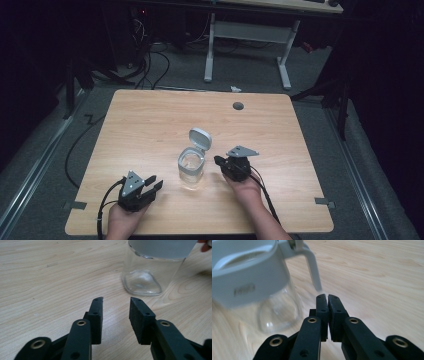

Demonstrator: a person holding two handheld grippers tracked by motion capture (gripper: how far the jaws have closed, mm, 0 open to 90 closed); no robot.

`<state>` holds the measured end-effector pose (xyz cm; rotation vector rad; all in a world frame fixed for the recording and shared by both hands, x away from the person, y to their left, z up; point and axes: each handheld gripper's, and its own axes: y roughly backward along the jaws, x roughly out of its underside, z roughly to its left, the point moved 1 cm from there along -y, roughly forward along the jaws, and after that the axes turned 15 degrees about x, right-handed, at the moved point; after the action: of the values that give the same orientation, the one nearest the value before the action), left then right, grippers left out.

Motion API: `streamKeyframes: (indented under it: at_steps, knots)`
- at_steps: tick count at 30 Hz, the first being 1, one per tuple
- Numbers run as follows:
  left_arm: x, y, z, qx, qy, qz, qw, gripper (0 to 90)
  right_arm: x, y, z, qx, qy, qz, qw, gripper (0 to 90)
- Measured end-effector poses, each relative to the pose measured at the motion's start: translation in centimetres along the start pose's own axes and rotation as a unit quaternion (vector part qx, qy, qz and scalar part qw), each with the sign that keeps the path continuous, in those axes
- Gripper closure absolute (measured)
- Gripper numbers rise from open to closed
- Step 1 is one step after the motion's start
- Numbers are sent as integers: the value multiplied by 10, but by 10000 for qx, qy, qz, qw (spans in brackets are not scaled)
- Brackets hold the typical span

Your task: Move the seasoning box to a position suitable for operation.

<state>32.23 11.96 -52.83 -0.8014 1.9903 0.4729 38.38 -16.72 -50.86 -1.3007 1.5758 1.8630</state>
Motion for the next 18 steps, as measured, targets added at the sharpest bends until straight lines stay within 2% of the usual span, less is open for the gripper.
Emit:
streamKeyframes:
  at_steps: [2,3,5,7,9,11,13,14,15,17,18]
  knots:
    - [1,0,0,-4,-36,28,10000,724,9,12,-6,66,-22,-35,10000,875]
    - [3,-1,-1,-27,-114,66,9999,724,9,12,-6,66,-22,-35,10000,875]
    - [5,-3,-3,-67,-200,80,9997,819,26,30,-15,162,38,-29,9999,883]
    - [5,-4,-4,-81,-229,60,9997,860,30,34,-17,168,61,-25,9998,886]
    - [6,-7,-5,-120,-328,23,9994,894,43,47,-22,264,100,-40,9996,886]
    - [6,-13,-6,-188,-396,-45,9990,900,57,62,-26,329,52,-169,9993,882]
    - [5,-16,-6,-217,-420,-63,9989,900,60,64,-27,283,93,-149,9994,877]
    - [5,-20,-7,-238,-416,-81,9988,900,62,70,-30,272,254,-163,9992,875]
    - [4,-23,-6,-260,-410,-66,9988,900,62,70,-30,272,254,-163,9992,875]
    - [3,-30,-5,-359,-347,-136,9987,900,61,73,-36,245,80,-235,9994,875]
    - [3,-33,-3,-387,-323,-132,9986,900,61,73,-38,273,72,-246,9993,875]
